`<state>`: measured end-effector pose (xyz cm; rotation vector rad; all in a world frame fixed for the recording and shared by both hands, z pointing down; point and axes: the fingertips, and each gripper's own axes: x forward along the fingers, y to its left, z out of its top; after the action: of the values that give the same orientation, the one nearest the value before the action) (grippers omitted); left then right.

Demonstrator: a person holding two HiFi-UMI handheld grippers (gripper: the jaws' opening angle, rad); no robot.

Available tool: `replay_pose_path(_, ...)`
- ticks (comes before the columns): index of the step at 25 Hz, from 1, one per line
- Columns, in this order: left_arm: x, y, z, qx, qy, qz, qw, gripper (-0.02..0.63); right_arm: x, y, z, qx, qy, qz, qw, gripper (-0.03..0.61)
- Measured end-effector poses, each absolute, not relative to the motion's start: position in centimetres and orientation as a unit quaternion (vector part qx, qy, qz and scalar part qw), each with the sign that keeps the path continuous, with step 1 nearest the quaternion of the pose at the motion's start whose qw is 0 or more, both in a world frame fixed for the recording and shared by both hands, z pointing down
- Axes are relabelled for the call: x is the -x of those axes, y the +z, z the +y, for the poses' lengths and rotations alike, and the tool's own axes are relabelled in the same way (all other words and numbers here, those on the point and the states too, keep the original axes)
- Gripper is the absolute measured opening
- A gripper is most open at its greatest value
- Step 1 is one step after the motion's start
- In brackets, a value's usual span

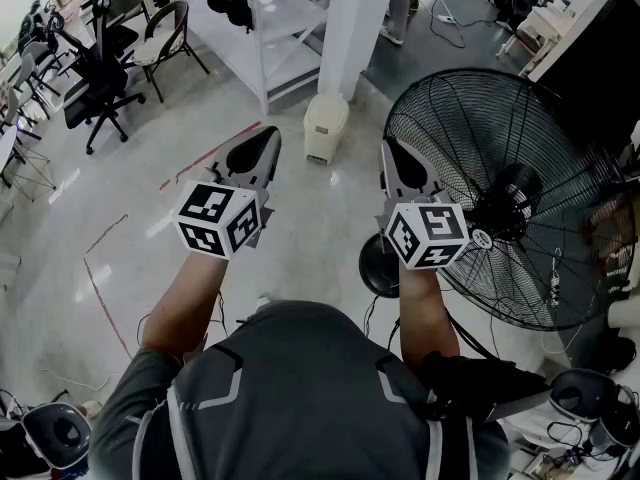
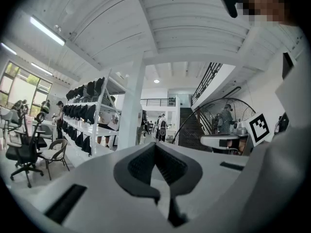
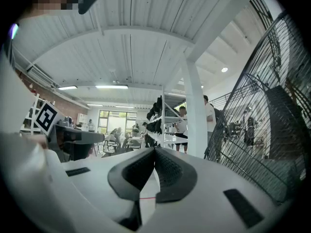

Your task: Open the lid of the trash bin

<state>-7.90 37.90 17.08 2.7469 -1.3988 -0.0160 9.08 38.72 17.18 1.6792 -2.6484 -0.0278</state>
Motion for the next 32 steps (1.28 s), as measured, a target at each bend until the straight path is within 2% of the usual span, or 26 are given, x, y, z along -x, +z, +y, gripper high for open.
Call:
replay_pose_path(8,7.8,17.5,37.2,-0.892,0.000,-0.451,0.030,0.008,-9.1,17.3,38.0,-0.536,-0.011,-0.844,0.005,0.026)
replay_pose_path(13,7.9,17.7,36.7,-0.894,-0.002,-0.448,0.031,0.008,-9.1,17.6,37.5,-0.534,0.019,-0.845,-0.025,0.026)
replay_pose_path(17,8.2,17.6,36.9,-0.896,-0.005,-0.443,0.030,0.008,-8.7,17.7,37.6,-0.542,0.008,-0.840,-0.013,0.026)
replay_pose_path(32,14.6,17.8,34.3,-0.909,-0.010,-0.416,0.037,0.008,-2.1,16.8,35.6,-0.560,-0.010,-0.828,-0.011,0.026)
